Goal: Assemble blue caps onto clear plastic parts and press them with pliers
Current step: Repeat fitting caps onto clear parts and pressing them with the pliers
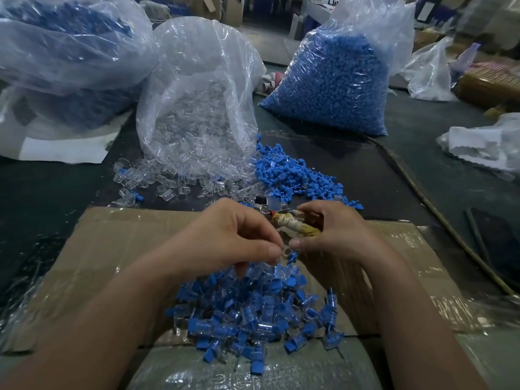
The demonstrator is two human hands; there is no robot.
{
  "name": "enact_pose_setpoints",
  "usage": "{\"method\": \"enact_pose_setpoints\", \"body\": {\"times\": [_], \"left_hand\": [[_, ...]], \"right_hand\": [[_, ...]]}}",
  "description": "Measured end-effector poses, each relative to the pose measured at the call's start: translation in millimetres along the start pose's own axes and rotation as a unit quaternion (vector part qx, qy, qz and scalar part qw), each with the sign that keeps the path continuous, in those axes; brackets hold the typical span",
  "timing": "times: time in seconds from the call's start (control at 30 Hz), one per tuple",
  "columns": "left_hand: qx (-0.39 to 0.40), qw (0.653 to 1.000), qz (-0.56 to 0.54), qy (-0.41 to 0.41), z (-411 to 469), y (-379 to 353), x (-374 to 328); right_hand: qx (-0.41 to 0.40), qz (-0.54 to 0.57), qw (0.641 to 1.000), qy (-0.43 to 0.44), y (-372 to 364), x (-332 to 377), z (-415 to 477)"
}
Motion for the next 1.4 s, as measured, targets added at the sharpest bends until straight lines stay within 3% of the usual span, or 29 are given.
{"method": "enact_pose_setpoints", "body": {"times": [0.1, 0.2, 0.27, 0.33, 0.5, 0.67, 1.03, 1.27, 1.4], "left_hand": [[-0.110, 0.994, -0.022, 0.001, 0.0, 7.8, 0.4], [-0.287, 0.956, -0.053, 0.012, 1.2, 30.2, 8.3], [-0.389, 0.920, 0.038, 0.018, 1.3, 48.6, 14.4], [-0.438, 0.885, 0.154, 0.027, 1.1, 60.4, 19.7], [-0.417, 0.835, 0.347, 0.086, 7.8, 68.9, 35.3], [-0.334, 0.821, 0.435, 0.160, 11.9, 68.8, 43.1], [-0.328, 0.826, 0.437, 0.138, 9.3, 66.2, 39.9], [-0.350, 0.826, 0.424, 0.128, 12.0, 68.1, 43.8], [-0.391, 0.870, 0.293, 0.060, 9.3, 65.1, 34.9]], "right_hand": [[0.006, 0.013, 1.000, 0.000, -0.3, -1.0, 0.6], [0.009, 0.036, 0.999, -0.001, -1.9, -2.3, 0.7], [-0.002, 0.038, 0.999, -0.001, -1.4, -4.4, 1.3], [-0.026, 0.025, 0.999, 0.002, 1.1, -7.5, 1.9], [-0.125, -0.004, 0.992, -0.027, 10.2, -17.9, 2.8], [-0.157, -0.030, 0.983, -0.094, 16.4, -30.4, 4.4], [-0.142, -0.116, 0.977, -0.107, 16.5, -27.8, 3.3], [-0.046, -0.099, 0.993, -0.034, 12.2, -17.6, 2.3], [-0.023, -0.074, 0.997, 0.007, 8.1, -12.5, 2.2]]}}
Point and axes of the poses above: each hand's wrist, its own z-axis towards the middle knuckle, its own y-axis out of the back of the hand, x = y × z, the point moved 2 cm from there along z, towards the middle knuckle, and after that the axes turned 1 degree about -z, right-handed, at the moved point
